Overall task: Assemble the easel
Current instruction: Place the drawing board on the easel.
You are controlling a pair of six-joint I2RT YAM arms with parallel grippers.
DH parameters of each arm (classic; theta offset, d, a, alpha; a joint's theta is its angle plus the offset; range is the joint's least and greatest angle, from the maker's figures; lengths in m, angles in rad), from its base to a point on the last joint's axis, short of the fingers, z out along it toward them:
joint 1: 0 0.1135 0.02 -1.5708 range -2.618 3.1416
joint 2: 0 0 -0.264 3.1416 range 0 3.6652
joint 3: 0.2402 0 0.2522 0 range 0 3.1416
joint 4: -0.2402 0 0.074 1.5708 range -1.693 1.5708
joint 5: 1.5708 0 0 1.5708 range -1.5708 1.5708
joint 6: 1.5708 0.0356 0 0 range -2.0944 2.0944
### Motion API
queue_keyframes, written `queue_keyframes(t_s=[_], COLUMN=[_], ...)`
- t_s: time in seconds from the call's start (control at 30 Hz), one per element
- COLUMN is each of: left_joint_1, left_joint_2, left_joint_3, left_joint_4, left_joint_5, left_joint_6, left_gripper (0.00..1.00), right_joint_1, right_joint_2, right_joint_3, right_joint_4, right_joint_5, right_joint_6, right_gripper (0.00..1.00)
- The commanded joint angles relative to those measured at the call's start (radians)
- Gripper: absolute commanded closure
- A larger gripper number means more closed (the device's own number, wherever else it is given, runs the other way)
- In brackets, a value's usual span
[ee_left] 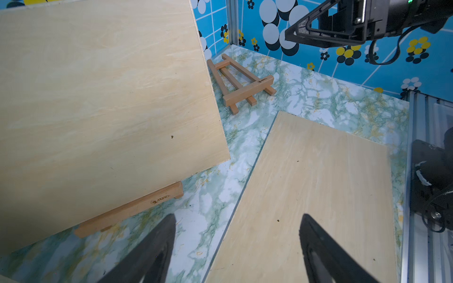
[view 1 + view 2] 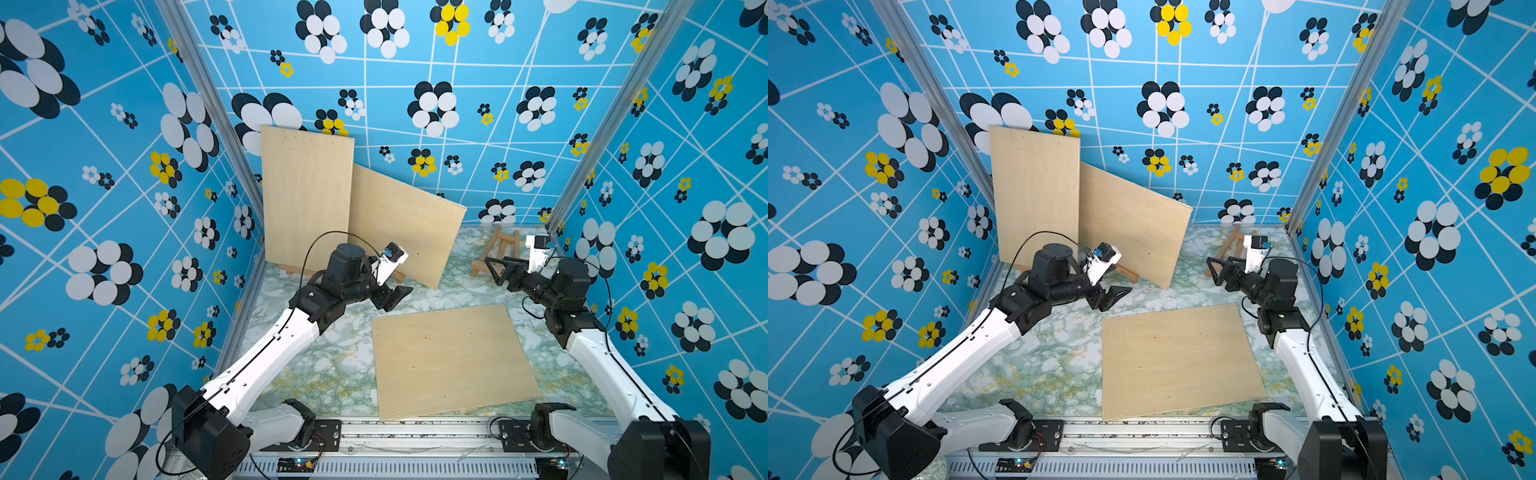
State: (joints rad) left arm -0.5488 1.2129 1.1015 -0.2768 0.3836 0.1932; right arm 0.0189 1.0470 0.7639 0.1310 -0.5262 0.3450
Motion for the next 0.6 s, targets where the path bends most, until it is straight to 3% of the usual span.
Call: queue_keyframes(t_s=[0.0, 0.33, 0.43, 0.47, 0.57], left_joint_1=[0.009, 0.018, 0.027, 0.029, 0.035], left_joint_2=[-0.040, -0.112, -0.127, -0.130, -0.136], left_joint_3=[-0.040, -0.125, -0.168, -0.182, -0.213], left_joint_4=[0.073, 0.086, 0.123, 0.135, 0.151], left_joint_5=[0.041, 0.053, 0.074, 0.083, 0.104], left_joint_6=[-0.119, -0.219, -0.258, -0.274, -0.310], left_gripper=[0.19, 0.16, 0.09, 0.08, 0.01], right_joint_1=[0.001, 0.001, 0.001, 0.001, 0.001], right_joint_2=[-0.074, -0.115, -0.098, -0.094, -0.088], right_joint_3=[0.037, 0.150, 0.185, 0.194, 0.195], right_joint_4=[-0.316, -0.596, -0.656, -0.675, -0.710], right_joint_5=[0.080, 0.229, 0.278, 0.306, 0.375], right_joint_6=[-0.049, 0.016, 0.041, 0.064, 0.117], right_gripper=[0.13, 0.09, 0.06, 0.01, 0.01])
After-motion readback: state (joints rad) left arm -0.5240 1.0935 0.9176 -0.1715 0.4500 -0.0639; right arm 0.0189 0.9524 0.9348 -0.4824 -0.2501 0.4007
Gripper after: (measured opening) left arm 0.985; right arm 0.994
